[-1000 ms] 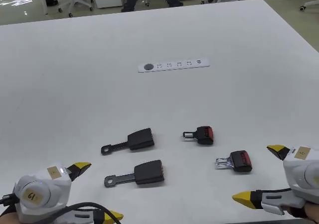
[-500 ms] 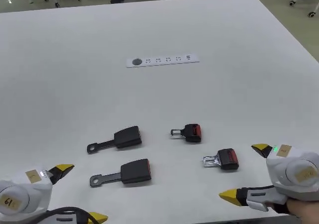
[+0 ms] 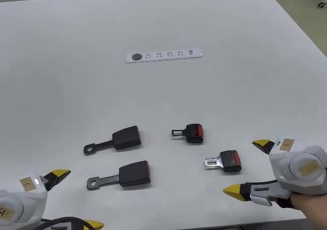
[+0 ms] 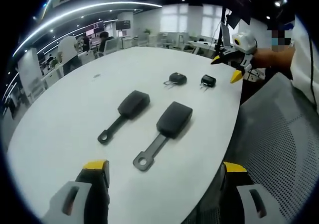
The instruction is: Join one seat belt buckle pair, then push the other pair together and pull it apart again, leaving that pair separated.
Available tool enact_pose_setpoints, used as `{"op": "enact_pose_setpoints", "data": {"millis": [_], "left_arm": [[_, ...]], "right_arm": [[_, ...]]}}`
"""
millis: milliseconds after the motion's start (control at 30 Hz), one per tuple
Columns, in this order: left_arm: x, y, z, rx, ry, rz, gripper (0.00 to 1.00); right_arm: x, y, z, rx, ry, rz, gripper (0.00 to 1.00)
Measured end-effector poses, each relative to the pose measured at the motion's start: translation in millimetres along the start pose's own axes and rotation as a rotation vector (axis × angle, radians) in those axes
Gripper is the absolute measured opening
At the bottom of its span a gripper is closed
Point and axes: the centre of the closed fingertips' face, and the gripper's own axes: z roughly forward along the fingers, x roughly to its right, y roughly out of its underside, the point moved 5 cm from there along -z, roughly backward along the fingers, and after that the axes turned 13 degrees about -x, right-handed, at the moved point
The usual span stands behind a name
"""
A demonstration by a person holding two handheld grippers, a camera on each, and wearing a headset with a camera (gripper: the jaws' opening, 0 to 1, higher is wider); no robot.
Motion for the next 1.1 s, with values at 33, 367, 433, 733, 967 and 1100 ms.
{"op": "enact_pose_setpoints", "data": {"millis": [33,367,433,733,967,1100], "left_arm": [[-1.7,-0.1,-0.4,0.012,0.0,0.002,0.93],[-5.9,3.8,0.1,-0.002,-0.012,0.012,0.91],[-6.2,3.3,-0.3,0.003,-0.011,0.006,0.92],[-4.0,4.3,0.5,-0.011,-0.016,0.022,0.92],[-10.0,2.6,-2.7,-0.016,-0.042,0.033,0.92],[-7.4,0.1,-4.3,-0.018,-0.037,0.051,0.92]], "right_arm": [[1.2,-1.1,0.0,0.002,0.002,-0.004,0.85],[4.6,-9.3,7.7,-0.006,-0.025,-0.05,0.82],[6.2,-12.6,9.2,0.007,-0.036,-0.051,0.8],[4.8,-21.4,21.2,0.0,-0.055,-0.108,0.78],[0.0,-20.0,21.0,-0.03,-0.057,-0.151,0.78],[4.3,-19.9,20.9,-0.043,-0.056,-0.171,0.77]]}}
